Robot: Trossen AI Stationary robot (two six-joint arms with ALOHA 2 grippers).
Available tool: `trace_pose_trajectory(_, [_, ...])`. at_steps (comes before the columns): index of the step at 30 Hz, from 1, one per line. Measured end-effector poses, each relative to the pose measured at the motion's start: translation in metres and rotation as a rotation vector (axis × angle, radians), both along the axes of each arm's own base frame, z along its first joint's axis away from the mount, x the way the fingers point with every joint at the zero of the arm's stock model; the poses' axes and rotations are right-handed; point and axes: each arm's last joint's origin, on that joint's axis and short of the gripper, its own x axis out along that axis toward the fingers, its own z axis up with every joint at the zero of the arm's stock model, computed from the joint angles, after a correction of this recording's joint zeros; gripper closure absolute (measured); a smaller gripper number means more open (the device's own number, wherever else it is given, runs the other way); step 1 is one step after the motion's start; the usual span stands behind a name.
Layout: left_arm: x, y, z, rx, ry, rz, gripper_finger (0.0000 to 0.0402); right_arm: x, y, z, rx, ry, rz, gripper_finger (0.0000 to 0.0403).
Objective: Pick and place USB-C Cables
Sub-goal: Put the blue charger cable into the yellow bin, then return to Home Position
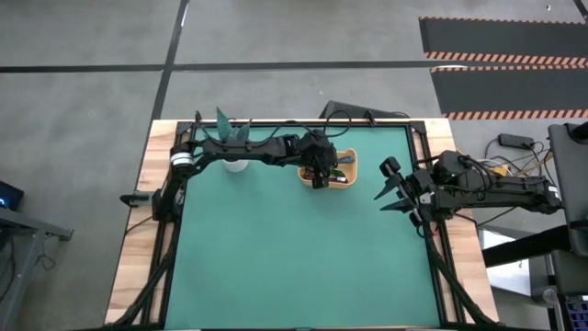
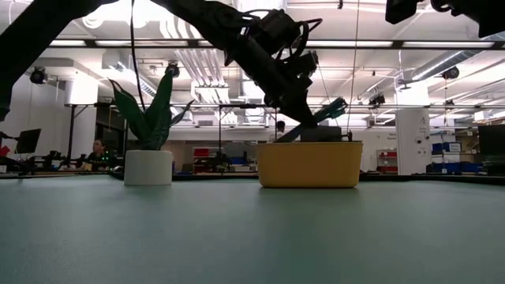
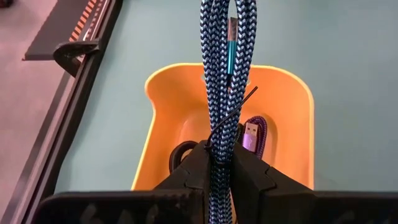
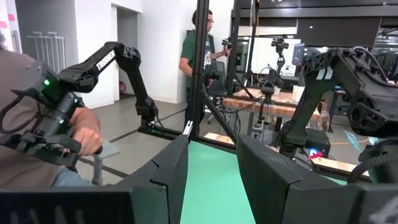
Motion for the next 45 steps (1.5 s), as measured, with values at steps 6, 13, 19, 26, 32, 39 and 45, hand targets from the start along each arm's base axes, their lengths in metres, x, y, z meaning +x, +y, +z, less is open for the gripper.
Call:
trace_pose_trajectory(6, [0.0, 0.0, 0.0, -0.002, 0.001, 0.002, 0.0379, 0.0, 0.0, 0.0, 0.002, 0.006, 0.0, 0.0275])
trace_pose_trajectory(13, [-0.002, 0.0, -0.005, -0.009, 0.014, 0.005, 0.0379, 0.0, 0.0, -0.001, 0.008, 0.011, 0.001, 0.0275])
trace_pose_trajectory(19, [-0.005, -0.001, -0.017, -0.015, 0.035, 0.006, 0.0379, 0.0, 0.0, -0.001, 0.008, 0.01, 0.001, 0.0275])
trace_pose_trajectory(26, [-0.005, -0.001, -0.019, -0.013, 0.023, 0.007, 0.0376, 0.0, 0.0, -0.001, 0.008, 0.01, 0.001, 0.0275])
trace_pose_trajectory(32, [-0.004, -0.001, -0.018, -0.01, 0.008, 0.007, 0.0353, 0.0, 0.0, -0.001, 0.008, 0.01, 0.001, 0.0275])
trace_pose_trajectory(39, [-0.004, -0.001, -0.02, -0.012, 0.017, 0.008, 0.0349, 0.0, 0.0, -0.001, 0.008, 0.01, 0.001, 0.0275])
trace_pose_trajectory(45, [-0.005, -0.001, -0.02, -0.009, 0.017, 0.013, 0.0348, 0.0, 0.0, -0.001, 0.008, 0.012, 0.001, 0.0275])
